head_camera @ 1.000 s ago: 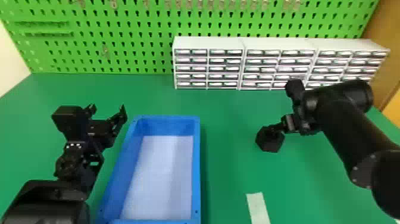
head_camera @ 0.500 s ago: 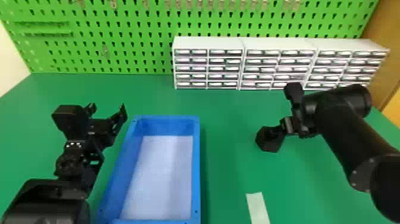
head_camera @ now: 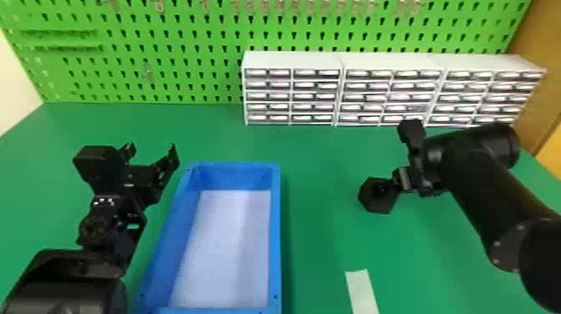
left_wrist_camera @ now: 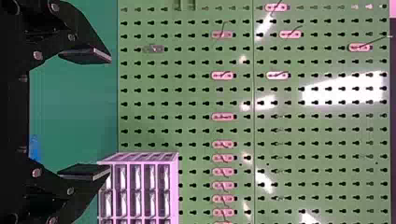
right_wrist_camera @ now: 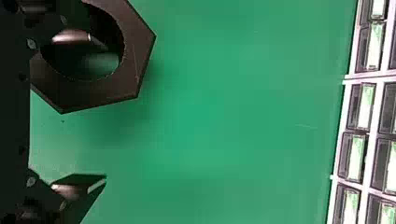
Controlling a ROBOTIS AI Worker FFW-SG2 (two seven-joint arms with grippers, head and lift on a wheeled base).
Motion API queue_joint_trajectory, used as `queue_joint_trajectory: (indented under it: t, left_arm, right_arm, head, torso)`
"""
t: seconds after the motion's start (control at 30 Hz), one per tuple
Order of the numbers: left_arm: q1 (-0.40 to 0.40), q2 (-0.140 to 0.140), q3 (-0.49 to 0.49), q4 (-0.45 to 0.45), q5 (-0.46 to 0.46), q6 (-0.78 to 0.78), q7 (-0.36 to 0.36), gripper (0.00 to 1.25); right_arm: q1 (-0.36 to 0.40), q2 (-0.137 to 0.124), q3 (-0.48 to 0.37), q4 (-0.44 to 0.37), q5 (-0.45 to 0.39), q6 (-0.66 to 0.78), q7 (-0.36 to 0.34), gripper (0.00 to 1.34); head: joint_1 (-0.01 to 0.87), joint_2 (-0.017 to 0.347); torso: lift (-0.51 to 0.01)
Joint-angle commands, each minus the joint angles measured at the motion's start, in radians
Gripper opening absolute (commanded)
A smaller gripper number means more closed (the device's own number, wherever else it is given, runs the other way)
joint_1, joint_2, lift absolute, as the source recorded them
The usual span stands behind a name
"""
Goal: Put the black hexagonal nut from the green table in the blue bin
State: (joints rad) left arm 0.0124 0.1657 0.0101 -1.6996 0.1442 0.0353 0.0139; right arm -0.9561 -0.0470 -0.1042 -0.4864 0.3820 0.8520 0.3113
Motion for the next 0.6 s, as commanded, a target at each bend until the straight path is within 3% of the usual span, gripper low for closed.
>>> queue_joint_trajectory:
  t: [0.0,0.13,0.47,0.57]
  left_arm:
    - [0.0,0.0,0.001,0.0,-0.002,0.0,0.0,0.83]
    - [0.0,0.0,0.001,0.0,-0.002,0.0,0.0,0.83]
    - [0.0,0.0,-0.001,0.0,-0.002,0.0,0.0,0.83]
    - [0.0,0.0,0.001,0.0,-0.003,0.0,0.001,0.83]
  right_arm:
    - [0.0,0.001,0.001,0.0,0.005,-0.001,0.0,0.78]
    - [0.0,0.001,0.003,0.0,0.009,-0.001,-0.001,0.75]
    - [0.0,0.001,0.012,0.0,0.018,0.001,0.0,0.31]
    - [0.0,0.001,0.014,0.0,0.018,-0.001,0.0,0.3]
  head:
    - [0.686,0.052]
    - [0.686,0.052]
    - [0.686,0.052]
    - [0.686,0.052]
  torso:
    - [-0.097]
    - [-0.097]
    - [-0.097]
    - [-0.097]
